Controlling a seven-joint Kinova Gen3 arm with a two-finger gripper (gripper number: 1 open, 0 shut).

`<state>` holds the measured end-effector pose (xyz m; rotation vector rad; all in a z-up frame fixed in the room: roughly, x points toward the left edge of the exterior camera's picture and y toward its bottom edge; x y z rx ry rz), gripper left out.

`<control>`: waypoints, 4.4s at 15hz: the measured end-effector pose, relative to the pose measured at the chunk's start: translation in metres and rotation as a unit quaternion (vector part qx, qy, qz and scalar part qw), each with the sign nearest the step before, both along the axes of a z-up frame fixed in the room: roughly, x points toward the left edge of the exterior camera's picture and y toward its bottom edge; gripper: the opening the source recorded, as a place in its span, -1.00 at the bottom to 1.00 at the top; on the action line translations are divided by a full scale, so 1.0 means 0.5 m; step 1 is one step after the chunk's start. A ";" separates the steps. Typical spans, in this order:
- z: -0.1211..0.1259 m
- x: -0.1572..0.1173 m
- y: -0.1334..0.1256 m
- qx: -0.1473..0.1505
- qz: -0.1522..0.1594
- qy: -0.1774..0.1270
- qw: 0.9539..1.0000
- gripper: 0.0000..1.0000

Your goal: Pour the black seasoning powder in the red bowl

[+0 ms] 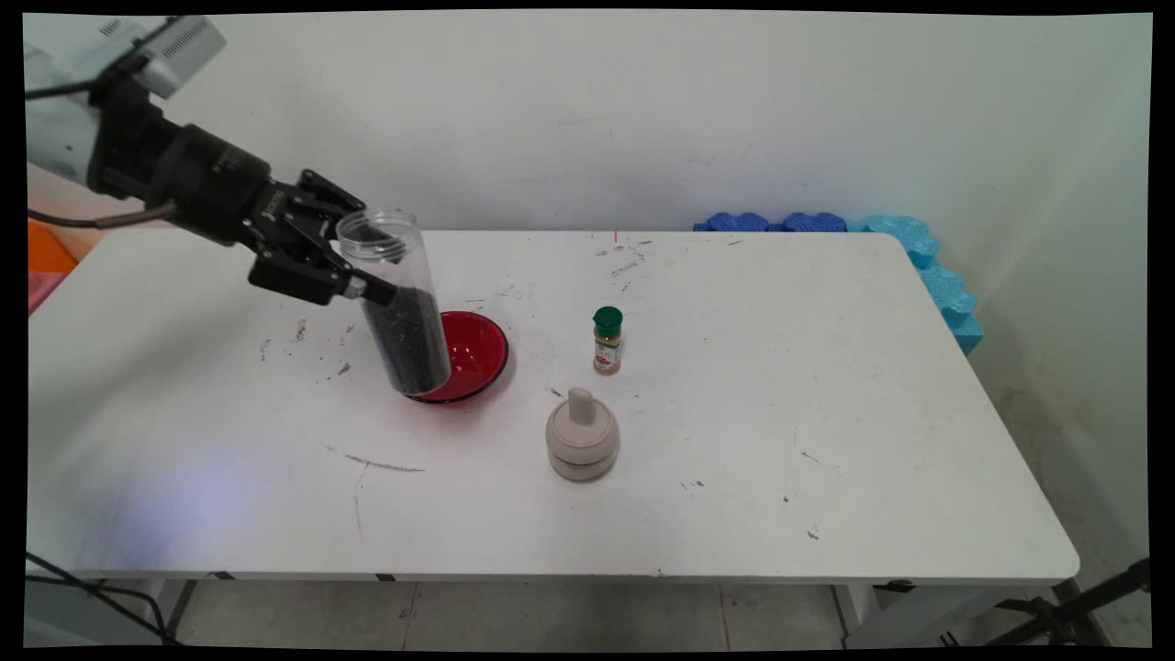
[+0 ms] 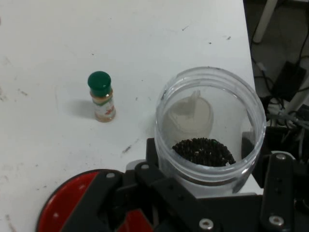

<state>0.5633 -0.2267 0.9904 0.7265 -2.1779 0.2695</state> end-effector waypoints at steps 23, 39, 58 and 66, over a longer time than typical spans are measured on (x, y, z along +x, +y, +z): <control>-0.125 0.022 -0.072 0.232 0.178 0.111 0.950 -1.00; -0.148 0.078 -0.073 0.407 0.361 0.227 0.807 -1.00; -0.157 0.098 -0.075 0.524 0.458 0.311 0.647 -1.00; -0.161 0.093 -0.082 0.552 0.474 0.333 0.600 -1.00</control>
